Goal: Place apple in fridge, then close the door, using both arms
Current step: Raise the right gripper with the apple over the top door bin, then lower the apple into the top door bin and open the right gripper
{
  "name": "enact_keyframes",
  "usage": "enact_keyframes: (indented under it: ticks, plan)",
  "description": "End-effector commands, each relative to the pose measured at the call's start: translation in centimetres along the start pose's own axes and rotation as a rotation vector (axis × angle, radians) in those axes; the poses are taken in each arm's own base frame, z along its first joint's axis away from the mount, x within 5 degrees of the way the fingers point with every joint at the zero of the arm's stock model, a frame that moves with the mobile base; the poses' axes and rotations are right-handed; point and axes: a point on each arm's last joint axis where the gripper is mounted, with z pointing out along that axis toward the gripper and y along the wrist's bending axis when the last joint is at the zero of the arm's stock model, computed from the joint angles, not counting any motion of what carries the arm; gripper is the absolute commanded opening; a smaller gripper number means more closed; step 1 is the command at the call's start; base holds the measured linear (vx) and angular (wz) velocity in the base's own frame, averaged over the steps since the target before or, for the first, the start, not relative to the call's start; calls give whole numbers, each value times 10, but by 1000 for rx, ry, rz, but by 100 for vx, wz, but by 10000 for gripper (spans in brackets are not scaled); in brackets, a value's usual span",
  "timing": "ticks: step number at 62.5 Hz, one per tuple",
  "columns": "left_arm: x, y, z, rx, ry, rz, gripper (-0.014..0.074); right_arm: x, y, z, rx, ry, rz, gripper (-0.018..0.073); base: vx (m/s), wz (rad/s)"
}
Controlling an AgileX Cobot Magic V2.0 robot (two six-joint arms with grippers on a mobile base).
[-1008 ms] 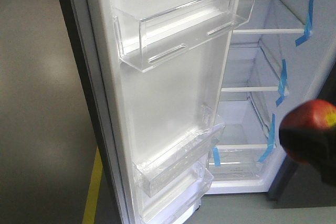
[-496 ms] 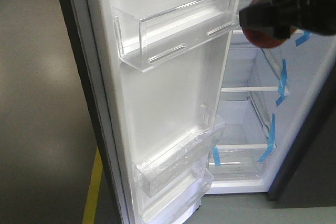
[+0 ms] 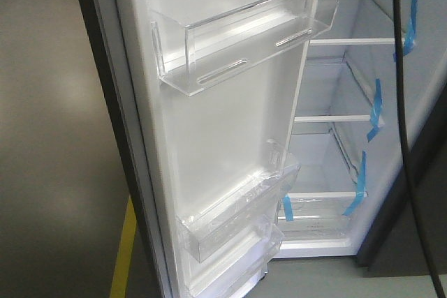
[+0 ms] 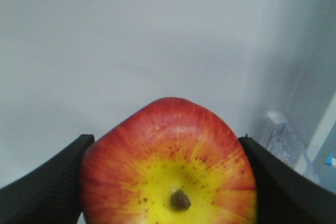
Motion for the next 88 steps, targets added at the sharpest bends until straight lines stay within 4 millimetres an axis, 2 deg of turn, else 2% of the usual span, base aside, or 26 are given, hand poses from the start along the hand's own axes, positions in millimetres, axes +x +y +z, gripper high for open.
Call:
enact_keyframes:
  ticks: [1, 12, 28, 44, 50, 57, 70, 77, 88]
  plan:
    - [0, 0, -2, 2, -68, -6, -6, -28, -3, -10, 51, -187, -16, 391, 0, 0]
    - [0, 0, -2, 2, -68, -6, -6, -23, -13, 15, 83, -219, -3, 391, 0, 0]
    - [0, 0, -2, 2, -68, -6, -6, -6, -16, 40, 57, -116, 9, 406, 0, 0]
    - [0, 0, -2, 2, -68, -6, -6, 1, -16, 45, 42, -66, 13, 580, 0, 0]
    - [0, 0, -2, 2, -68, -6, -6, -3, -14, 39, 41, -80, 14, 627, 0, 0]
    - [0, 0, -2, 2, -68, -6, -6, -11, -11, 24, 42, -109, 7, 632, 0, 0]
    - [0, 0, -2, 2, -68, -6, -6, -23, 0, -18, 35, -148, -7, 603, 0, 0]
    - [0, 0, -2, 2, -68, -6, -6, -11, 5, -36, 58, -173, -4, 578, 0, 0]
    - [0, 0, -2, 2, -68, -6, -6, 34, 14, -67, 85, -143, 22, 571, 0, 0]
